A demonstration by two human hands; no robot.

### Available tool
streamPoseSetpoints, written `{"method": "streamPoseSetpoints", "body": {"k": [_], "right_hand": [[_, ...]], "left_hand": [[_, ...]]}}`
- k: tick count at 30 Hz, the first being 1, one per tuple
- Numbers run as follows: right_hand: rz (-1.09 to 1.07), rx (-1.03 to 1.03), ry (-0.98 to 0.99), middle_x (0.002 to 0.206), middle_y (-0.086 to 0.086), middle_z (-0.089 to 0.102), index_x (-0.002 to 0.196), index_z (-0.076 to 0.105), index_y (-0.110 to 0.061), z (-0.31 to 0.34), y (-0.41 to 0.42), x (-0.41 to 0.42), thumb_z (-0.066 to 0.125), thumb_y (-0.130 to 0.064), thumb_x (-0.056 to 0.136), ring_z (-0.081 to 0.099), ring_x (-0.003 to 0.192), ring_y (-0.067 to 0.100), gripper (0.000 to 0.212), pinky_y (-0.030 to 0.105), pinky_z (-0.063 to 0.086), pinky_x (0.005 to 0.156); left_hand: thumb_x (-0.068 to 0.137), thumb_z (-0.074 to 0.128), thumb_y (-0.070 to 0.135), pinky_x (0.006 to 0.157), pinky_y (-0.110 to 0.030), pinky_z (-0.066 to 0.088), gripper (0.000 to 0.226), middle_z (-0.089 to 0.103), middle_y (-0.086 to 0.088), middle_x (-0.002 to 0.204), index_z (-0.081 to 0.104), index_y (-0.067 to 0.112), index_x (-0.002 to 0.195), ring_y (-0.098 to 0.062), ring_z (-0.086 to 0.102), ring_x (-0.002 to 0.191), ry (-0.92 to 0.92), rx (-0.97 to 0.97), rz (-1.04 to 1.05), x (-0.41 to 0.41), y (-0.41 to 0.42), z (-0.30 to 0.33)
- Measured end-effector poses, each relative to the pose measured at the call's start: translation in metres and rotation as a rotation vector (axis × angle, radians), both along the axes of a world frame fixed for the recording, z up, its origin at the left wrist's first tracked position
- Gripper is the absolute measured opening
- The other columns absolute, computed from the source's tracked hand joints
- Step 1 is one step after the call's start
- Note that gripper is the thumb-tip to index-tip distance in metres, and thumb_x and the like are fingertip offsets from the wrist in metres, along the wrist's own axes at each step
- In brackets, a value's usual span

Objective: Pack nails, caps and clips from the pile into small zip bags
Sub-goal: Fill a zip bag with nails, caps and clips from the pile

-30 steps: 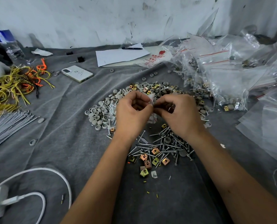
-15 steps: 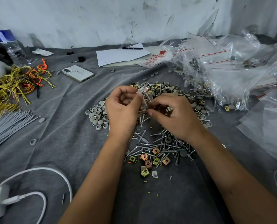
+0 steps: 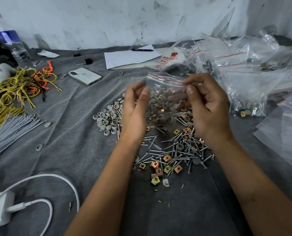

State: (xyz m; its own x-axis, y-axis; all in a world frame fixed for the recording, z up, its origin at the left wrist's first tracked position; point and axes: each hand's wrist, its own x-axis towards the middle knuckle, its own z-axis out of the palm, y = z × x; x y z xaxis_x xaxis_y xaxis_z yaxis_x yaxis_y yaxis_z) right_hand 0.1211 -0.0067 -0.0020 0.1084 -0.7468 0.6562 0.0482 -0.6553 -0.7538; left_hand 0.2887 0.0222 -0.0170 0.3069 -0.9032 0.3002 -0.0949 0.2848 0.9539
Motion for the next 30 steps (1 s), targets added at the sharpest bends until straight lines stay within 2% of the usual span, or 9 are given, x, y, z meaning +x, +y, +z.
{"method": "streamPoseSetpoints", "body": {"k": [3, 6, 9, 11, 15, 19, 23, 25, 30], "right_hand": [[-0.070, 0.004, -0.063, 0.096, 0.024, 0.070, 0.110, 0.059, -0.019, 0.003, 0.000, -0.003, 0.050, -0.004, 0.106, 0.074, 0.082, 0.037, 0.018, 0.043, 0.062, 0.062], [-0.093, 0.049, -0.136, 0.092, 0.026, 0.072, 0.120, 0.052, -0.012, 0.004, -0.001, -0.005, 0.050, -0.004, 0.106, 0.071, 0.077, 0.043, 0.016, 0.037, 0.058, 0.057], [-0.098, 0.181, -0.142, 0.093, 0.015, 0.075, 0.125, 0.047, -0.019, 0.002, -0.002, -0.004, 0.052, -0.014, 0.107, 0.073, 0.083, 0.030, 0.020, 0.031, 0.058, 0.062], [-0.104, 0.345, -0.010, 0.096, 0.004, 0.077, 0.117, 0.055, -0.024, -0.003, -0.006, -0.005, 0.053, -0.029, 0.106, 0.074, 0.087, 0.020, 0.012, 0.034, 0.061, 0.069], [-0.138, 0.424, 0.405, 0.086, -0.004, 0.076, 0.093, 0.073, -0.026, -0.015, -0.012, -0.006, 0.060, -0.041, 0.101, 0.072, 0.085, 0.015, 0.021, 0.044, 0.058, 0.081], [-0.152, 0.444, 0.344, 0.078, -0.001, 0.075, 0.085, 0.074, -0.022, -0.014, -0.010, -0.005, 0.064, -0.030, 0.101, 0.071, 0.068, 0.020, 0.021, 0.046, 0.061, 0.064], [-0.078, 0.496, 0.299, 0.073, -0.003, 0.074, 0.085, 0.073, -0.021, -0.011, -0.006, -0.005, 0.065, -0.023, 0.100, 0.066, 0.049, 0.017, 0.017, 0.035, 0.054, 0.042], [-0.008, 0.459, 0.347, 0.067, -0.002, 0.072, 0.084, 0.072, -0.020, -0.010, -0.003, -0.004, 0.064, -0.025, 0.100, 0.066, 0.047, 0.020, 0.019, 0.033, 0.053, 0.040], [0.068, 0.360, 0.418, 0.065, 0.004, 0.070, 0.080, 0.075, -0.019, -0.007, 0.002, -0.001, 0.065, -0.042, 0.095, 0.064, 0.050, 0.011, 0.029, 0.019, 0.046, 0.045]], "left_hand": [[0.104, 0.052, 0.035, 0.077, -0.026, 0.061, 0.033, 0.073, -0.009, 0.121, 0.057, 0.012, 0.128, -0.016, 0.074, 0.104, 0.012, -0.012, -0.220, -0.004, 0.003, -0.001], [0.100, 0.063, 0.014, 0.084, -0.050, 0.063, 0.018, 0.077, -0.014, 0.107, 0.064, 0.006, 0.116, -0.029, 0.076, 0.098, -0.152, 0.027, -0.257, -0.007, 0.002, -0.003], [0.104, 0.055, 0.003, 0.087, -0.055, 0.061, 0.016, 0.078, -0.011, 0.097, 0.071, 0.002, 0.106, -0.027, 0.077, 0.091, -0.206, 0.110, -0.166, -0.011, 0.000, -0.007], [0.107, 0.052, 0.006, 0.084, -0.057, 0.061, 0.021, 0.079, -0.010, 0.095, 0.073, 0.005, 0.102, -0.029, 0.076, 0.088, -0.204, 0.150, -0.123, -0.012, 0.000, -0.006], [0.108, 0.051, 0.010, 0.068, -0.044, 0.062, 0.025, 0.076, -0.018, 0.089, 0.072, 0.011, 0.095, -0.031, 0.073, 0.075, -0.053, 0.151, -0.116, -0.007, -0.002, -0.005], [0.109, 0.049, 0.009, 0.050, -0.025, 0.055, 0.028, 0.077, -0.012, 0.082, 0.071, 0.005, 0.092, -0.017, 0.071, 0.061, 0.176, 0.202, -0.148, -0.007, -0.001, -0.002], [0.107, 0.054, 0.016, 0.051, -0.026, 0.054, 0.020, 0.078, -0.011, 0.088, 0.068, 0.006, 0.096, -0.017, 0.072, 0.066, 0.277, 0.202, -0.139, -0.005, -0.002, -0.001], [0.105, 0.058, 0.025, 0.051, -0.029, 0.055, 0.019, 0.079, -0.011, 0.097, 0.064, 0.008, 0.101, -0.023, 0.074, 0.072, 0.356, 0.200, -0.107, -0.002, -0.001, 0.001], [0.108, 0.052, 0.016, 0.056, -0.030, 0.059, 0.024, 0.078, -0.011, 0.085, 0.067, 0.006, 0.092, -0.019, 0.074, 0.065, 0.437, 0.172, -0.122, -0.003, 0.002, 0.008]]}}
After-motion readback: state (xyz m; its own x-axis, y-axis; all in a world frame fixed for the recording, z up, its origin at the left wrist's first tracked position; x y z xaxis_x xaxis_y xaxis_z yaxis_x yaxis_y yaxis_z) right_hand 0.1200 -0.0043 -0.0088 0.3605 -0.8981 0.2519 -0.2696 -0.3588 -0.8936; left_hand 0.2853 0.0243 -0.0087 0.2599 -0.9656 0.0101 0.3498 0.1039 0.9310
